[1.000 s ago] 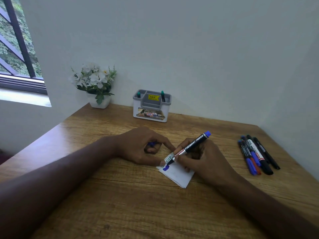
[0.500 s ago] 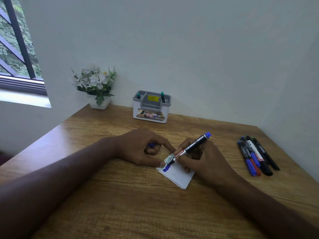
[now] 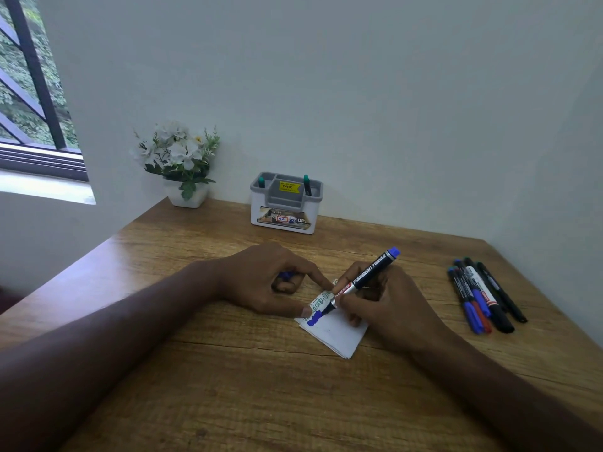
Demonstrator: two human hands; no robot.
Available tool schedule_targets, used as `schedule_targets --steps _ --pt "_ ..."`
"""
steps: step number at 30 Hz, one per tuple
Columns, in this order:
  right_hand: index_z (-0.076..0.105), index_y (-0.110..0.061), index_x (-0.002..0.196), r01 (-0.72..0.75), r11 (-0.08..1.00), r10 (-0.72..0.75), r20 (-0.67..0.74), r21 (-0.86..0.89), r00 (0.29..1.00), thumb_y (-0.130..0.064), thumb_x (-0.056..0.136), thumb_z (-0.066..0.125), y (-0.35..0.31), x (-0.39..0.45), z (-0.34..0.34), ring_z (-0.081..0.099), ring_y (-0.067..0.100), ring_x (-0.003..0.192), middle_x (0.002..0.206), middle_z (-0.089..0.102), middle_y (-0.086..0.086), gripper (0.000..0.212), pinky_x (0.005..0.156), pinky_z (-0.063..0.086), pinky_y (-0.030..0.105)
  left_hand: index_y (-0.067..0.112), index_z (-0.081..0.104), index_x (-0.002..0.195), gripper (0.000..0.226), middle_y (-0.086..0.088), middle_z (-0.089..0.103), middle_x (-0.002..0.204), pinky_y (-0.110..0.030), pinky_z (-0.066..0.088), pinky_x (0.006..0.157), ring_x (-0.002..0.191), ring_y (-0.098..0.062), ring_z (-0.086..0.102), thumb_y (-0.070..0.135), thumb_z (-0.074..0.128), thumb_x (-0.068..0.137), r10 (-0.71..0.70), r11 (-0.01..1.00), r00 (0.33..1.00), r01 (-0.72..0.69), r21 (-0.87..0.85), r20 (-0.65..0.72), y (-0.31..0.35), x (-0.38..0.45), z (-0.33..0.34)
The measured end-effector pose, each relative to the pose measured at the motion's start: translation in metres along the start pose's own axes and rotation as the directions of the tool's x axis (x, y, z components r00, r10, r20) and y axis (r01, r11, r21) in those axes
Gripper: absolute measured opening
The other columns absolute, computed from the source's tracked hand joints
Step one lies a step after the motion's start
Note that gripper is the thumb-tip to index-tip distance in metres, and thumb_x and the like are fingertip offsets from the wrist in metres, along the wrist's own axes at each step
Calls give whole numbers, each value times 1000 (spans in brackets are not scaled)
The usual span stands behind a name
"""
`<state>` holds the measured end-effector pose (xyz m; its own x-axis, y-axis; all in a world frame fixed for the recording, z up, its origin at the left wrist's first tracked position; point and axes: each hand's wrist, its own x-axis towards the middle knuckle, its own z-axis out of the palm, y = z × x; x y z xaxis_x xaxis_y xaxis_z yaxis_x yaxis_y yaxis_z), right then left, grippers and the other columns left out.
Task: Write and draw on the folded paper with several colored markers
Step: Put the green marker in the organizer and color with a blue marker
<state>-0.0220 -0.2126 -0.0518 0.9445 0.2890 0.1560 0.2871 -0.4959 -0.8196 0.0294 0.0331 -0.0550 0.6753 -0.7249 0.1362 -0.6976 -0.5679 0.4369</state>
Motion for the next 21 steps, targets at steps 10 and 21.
schedule_targets --steps 10,21 --pt "77 -20 87 -4 1000 4 -1 7 1000 -16 87 79 0 0 0 73 9 65 81 80 -3 4 60 56 16 41 61 137 48 11 55 65 -21 36 63 64 -5 54 48 74 91 34 999 999 -33 18 -8 -4 0 2" --pt "77 -18 86 -2 1000 2 -13 17 1000 -14 87 79 0 0 -1 73 11 64 79 79 -1 5 60 57 17 39 62 136 47 0 55 65 -18 34 60 60 -15 53 45 76 92 42 999 999 -42 0 -17 -7 1 2"
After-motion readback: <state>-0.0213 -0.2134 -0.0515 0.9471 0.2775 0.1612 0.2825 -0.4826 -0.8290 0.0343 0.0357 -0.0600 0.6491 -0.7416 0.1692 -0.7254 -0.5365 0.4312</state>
